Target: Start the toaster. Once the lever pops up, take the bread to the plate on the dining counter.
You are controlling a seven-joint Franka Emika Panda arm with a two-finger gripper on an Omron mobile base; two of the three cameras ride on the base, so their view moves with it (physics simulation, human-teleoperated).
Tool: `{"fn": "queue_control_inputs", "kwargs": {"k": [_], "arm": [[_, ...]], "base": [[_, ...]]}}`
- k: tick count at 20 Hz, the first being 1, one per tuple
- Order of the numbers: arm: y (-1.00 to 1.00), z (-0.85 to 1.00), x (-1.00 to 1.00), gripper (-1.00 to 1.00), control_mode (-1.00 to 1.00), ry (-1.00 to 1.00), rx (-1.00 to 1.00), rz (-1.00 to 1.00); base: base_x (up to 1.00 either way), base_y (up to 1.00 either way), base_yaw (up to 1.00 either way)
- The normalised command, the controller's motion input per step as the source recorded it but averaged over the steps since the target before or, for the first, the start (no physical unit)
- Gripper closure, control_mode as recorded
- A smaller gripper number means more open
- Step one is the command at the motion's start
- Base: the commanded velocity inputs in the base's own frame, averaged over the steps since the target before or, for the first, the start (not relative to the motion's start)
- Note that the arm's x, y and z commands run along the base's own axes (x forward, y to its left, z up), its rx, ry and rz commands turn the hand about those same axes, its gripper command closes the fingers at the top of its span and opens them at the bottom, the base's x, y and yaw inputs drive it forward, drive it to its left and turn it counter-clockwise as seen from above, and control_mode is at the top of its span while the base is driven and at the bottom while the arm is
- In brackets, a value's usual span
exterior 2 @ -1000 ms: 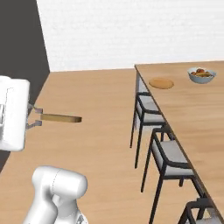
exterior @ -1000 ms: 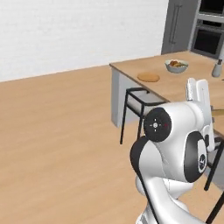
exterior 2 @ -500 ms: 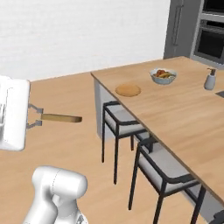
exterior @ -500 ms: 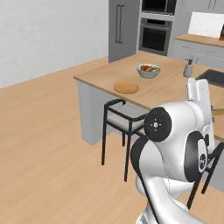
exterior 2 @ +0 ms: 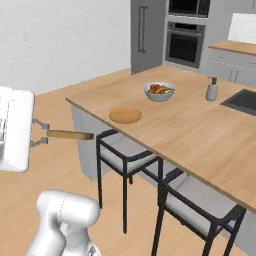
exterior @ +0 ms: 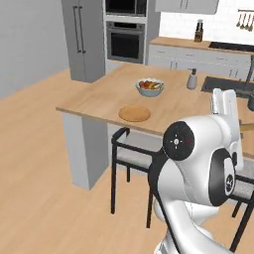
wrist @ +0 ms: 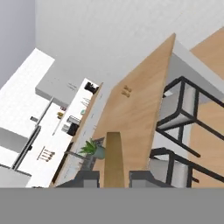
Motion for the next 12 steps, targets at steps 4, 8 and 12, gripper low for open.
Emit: {"fn": "queue_control_inputs", "kwargs": {"k": [4, 8, 12], "arm": [[0.0, 0.0, 0.0, 1.0, 1.0, 0.0, 0.0, 0.0], [0.0, 0.0, 0.0, 1.0, 1.0, 0.0, 0.0, 0.0], [0.0, 0.0, 0.0, 1.0, 1.0, 0.0, 0.0, 0.0]], "base": [[0.54, 0.94, -0.51], [0.52, 0.95, -0.5], [0.56, 0.86, -0.49]]}}
